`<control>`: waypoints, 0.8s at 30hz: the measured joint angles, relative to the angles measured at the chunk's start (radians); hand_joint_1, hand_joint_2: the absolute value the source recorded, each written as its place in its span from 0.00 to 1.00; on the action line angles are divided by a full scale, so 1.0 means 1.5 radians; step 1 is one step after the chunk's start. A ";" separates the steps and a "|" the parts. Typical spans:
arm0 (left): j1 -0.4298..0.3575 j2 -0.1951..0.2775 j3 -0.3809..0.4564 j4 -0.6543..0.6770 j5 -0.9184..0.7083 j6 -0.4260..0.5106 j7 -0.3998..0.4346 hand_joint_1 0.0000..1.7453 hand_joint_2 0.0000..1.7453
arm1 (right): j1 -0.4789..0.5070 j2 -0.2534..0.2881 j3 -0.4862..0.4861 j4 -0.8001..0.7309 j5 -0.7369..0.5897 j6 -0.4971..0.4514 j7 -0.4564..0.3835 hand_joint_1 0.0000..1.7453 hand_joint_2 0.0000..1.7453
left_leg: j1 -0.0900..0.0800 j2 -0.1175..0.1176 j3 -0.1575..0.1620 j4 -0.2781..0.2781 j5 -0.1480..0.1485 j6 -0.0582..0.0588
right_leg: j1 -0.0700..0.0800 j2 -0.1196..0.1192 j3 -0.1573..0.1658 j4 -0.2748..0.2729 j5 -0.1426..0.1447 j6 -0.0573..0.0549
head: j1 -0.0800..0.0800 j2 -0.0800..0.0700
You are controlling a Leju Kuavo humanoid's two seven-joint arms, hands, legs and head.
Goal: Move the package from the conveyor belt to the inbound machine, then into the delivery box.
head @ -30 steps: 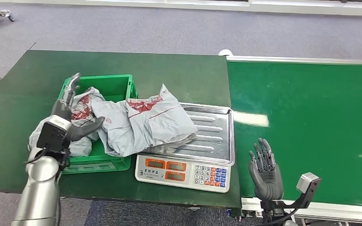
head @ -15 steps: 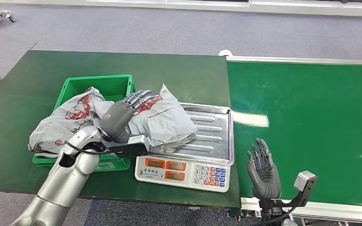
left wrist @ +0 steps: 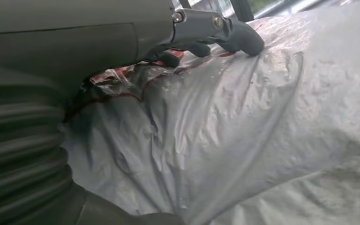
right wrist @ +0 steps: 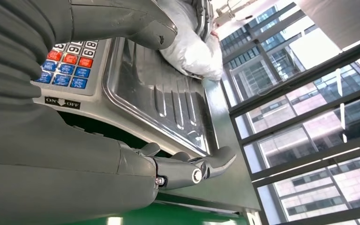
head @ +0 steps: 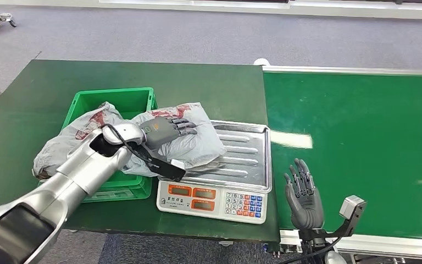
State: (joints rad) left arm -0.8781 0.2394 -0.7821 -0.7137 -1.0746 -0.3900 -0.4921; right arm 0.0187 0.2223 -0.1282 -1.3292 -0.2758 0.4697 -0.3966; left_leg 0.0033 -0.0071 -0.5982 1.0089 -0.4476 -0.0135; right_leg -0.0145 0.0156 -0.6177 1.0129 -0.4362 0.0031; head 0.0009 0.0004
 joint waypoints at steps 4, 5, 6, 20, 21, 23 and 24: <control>-0.077 -0.009 -0.047 0.073 0.060 -0.184 -0.031 0.72 1.00 | -0.006 0.000 0.001 0.005 -0.002 -0.001 -0.001 0.00 1.00 | 0.000 0.000 0.000 0.000 0.000 -0.001 | 0.000 0.001 0.000 0.000 0.001 0.000 | 0.000 0.000; -0.091 -0.010 -0.056 0.086 0.075 -0.221 -0.041 0.95 1.00 | -0.007 0.000 0.002 0.006 -0.002 -0.001 -0.001 0.00 1.00 | 0.000 0.000 0.001 0.000 0.000 -0.001 | 0.000 0.001 0.000 0.000 0.001 0.000 | 0.000 0.000; -0.103 -0.011 -0.064 0.096 0.089 -0.249 -0.051 1.00 1.00 | -0.009 0.000 0.002 0.007 -0.002 -0.002 -0.001 0.00 1.00 | 0.000 0.000 0.001 0.000 0.000 -0.001 | 0.000 0.001 0.001 0.000 0.001 0.000 | 0.000 0.000; -0.143 -0.050 -0.124 0.082 0.234 -0.215 -0.035 1.00 1.00 | 0.014 -0.010 0.005 0.001 -0.021 0.001 -0.003 0.00 1.00 | 0.000 0.000 0.001 0.000 0.000 -0.001 | 0.000 0.000 0.000 0.000 0.001 0.000 | 0.000 0.000; -0.143 -0.051 -0.130 0.068 0.241 -0.195 -0.027 1.00 1.00 | 0.018 -0.010 0.005 -0.002 -0.022 0.003 -0.003 0.00 1.00 | 0.000 0.000 0.001 0.000 0.000 -0.001 | 0.000 0.000 0.000 0.000 0.001 0.000 | 0.000 0.000; -0.143 -0.051 -0.143 0.031 0.253 -0.145 -0.001 1.00 1.00 | 0.026 -0.011 0.002 -0.008 -0.023 0.009 -0.003 0.00 1.00 | 0.000 0.000 0.000 0.000 0.000 -0.001 | 0.000 0.000 0.000 0.000 0.001 0.000 | 0.000 0.000; -0.143 -0.051 -0.151 0.010 0.256 -0.118 0.013 1.00 1.00 | 0.030 -0.011 0.000 -0.011 -0.023 0.014 -0.003 0.00 1.00 | 0.000 -0.001 0.000 0.000 0.000 -0.001 | 0.000 -0.001 0.000 0.000 0.001 0.000 | 0.000 0.000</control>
State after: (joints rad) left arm -1.0922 0.1630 -1.0081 -0.6984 -0.6899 -0.5664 -0.4720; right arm 0.0640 0.2064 -0.1278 -1.3458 -0.3101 0.4900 -0.4005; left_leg 0.0035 -0.0080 -0.5985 1.0088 -0.4470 -0.0143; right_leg -0.0146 0.0147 -0.6178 1.0130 -0.4353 0.0029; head 0.0010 0.0004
